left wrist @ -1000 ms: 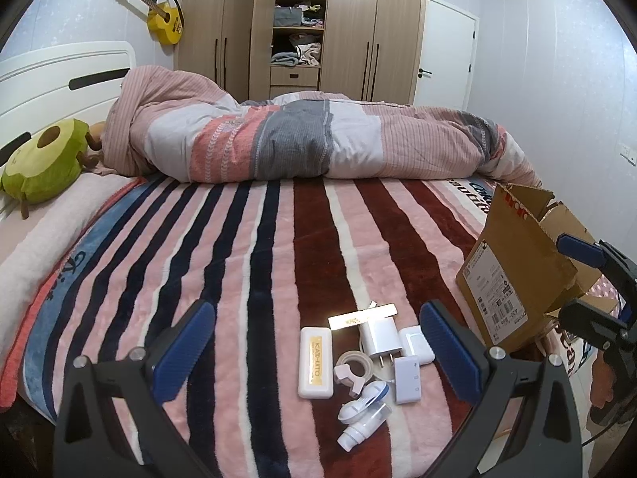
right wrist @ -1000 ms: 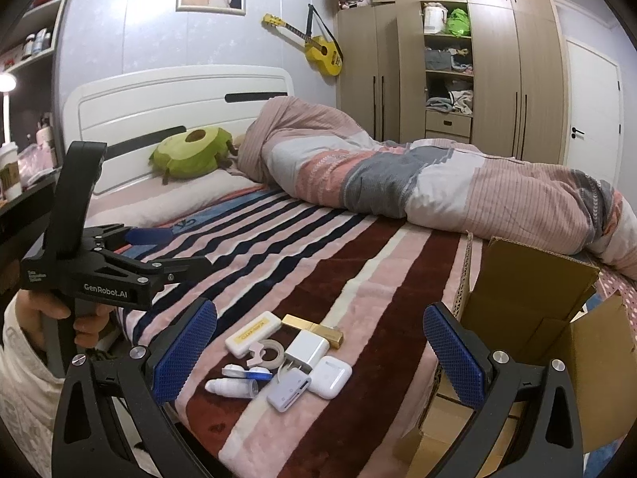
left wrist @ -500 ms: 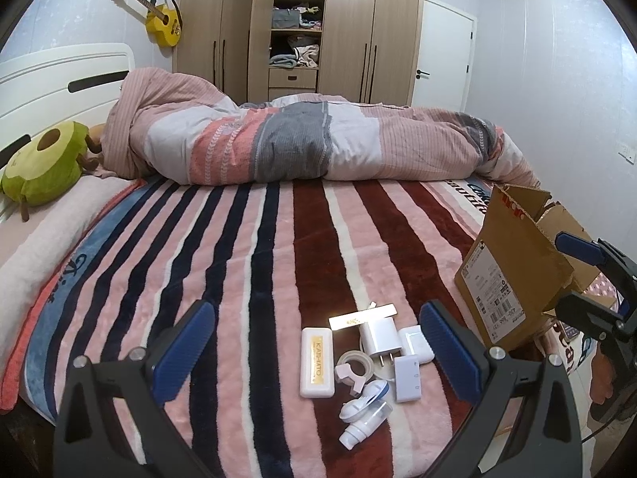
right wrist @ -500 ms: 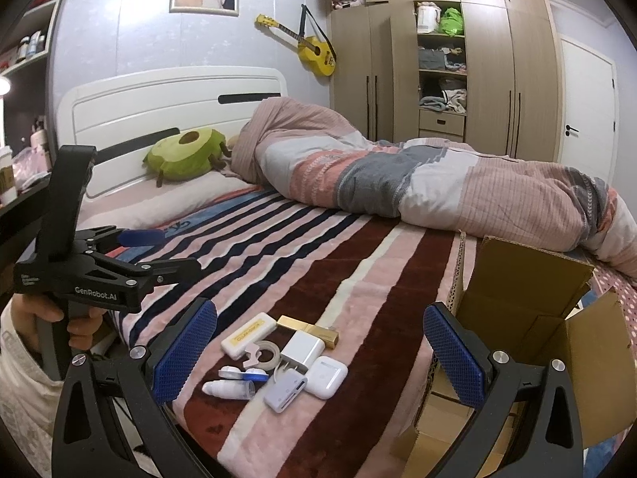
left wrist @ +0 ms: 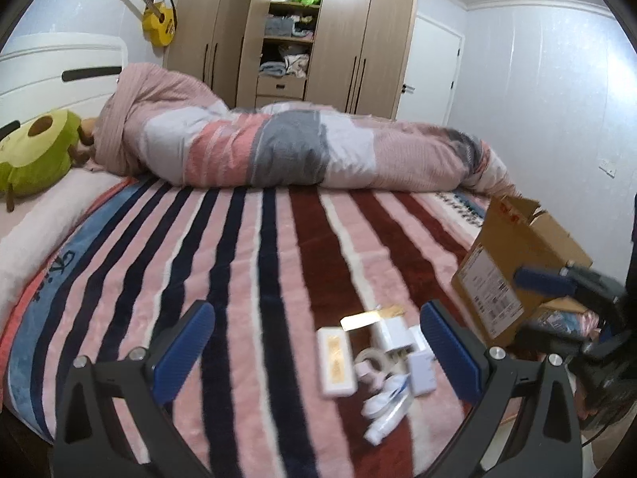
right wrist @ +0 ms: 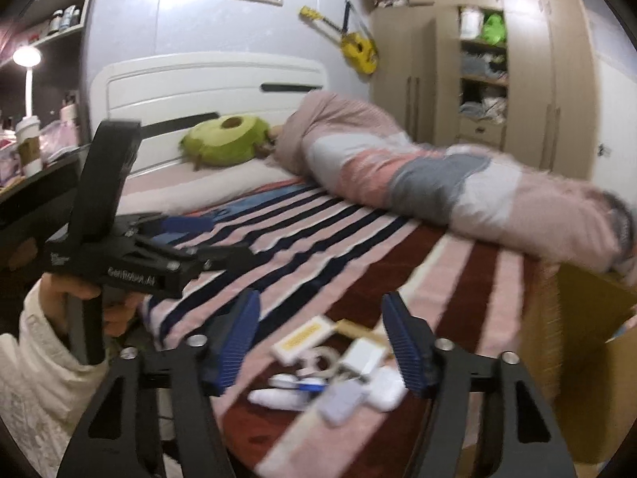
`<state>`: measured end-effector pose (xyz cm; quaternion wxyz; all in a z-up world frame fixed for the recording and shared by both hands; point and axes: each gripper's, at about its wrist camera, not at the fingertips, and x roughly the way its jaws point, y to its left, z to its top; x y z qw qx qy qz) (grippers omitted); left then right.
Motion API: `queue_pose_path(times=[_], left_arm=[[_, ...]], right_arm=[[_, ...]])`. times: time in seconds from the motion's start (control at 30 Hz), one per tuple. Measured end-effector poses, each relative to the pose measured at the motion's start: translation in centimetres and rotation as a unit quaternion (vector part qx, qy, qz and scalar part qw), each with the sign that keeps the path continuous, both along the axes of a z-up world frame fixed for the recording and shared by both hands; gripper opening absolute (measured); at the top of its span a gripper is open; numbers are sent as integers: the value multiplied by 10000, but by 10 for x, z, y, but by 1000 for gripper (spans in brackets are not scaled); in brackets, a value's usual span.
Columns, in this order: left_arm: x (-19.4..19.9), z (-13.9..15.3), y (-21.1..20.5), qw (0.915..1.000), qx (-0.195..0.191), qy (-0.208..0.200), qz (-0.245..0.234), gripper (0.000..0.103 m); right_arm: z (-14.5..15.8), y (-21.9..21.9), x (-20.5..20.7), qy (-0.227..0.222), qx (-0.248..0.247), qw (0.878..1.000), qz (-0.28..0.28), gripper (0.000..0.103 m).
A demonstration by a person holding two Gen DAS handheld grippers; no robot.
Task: Organize rigid objects
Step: 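Grasp the white nasal spray bottle with the right gripper and carry it into the box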
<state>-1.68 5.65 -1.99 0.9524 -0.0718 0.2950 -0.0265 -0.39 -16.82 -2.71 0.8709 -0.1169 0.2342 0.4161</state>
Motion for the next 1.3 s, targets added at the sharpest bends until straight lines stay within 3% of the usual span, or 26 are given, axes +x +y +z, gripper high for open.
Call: queue_pose_path(times=[0.23, 0.43, 0.53, 0.73, 0.83, 0.9, 0.97, 1.1, 1.13, 1.17, 1.3], left_arm=[[0, -30, 22, 9994, 221, 265, -97, 103], [9, -60, 31, 9976, 296, 608, -118, 103], [10, -70, 35, 9974, 321, 650, -6, 103], [8, -77, 37, 9964, 455, 710, 6, 103], [8, -79, 37, 9962, 421, 762, -41, 103], [9, -80, 37, 9961, 353, 806, -84, 103], [9, -81, 34, 9958, 363, 841, -94, 103], [9, -82, 28, 9953, 405, 873, -114, 103], [9, -81, 26, 9953, 401, 872, -138, 103], [10, -82, 25, 9953, 401, 872, -159, 103], [14, -83, 18, 9947, 380, 914, -264, 103]], right_arm=[[-89, 31, -1, 900, -480, 9948, 71, 57], [-131, 42, -3, 1178, -793, 9898, -115, 63], [-137, 49, -7, 1075, -895, 9901, -136, 75], [-148, 67, -8, 486, -1442, 9879, -298, 76], [-152, 64, -4, 467, -1508, 9872, -245, 75], [-152, 61, -3, 464, -1481, 9877, -216, 69], [-153, 58, -2, 444, -1531, 9870, -227, 42], [-152, 45, -1, 574, -1460, 9872, -296, 36], [-151, 42, -2, 584, -1465, 9870, -317, 32], [-152, 39, -4, 592, -1472, 9867, -343, 20], [-150, 32, -4, 601, -1354, 9883, -375, 20]])
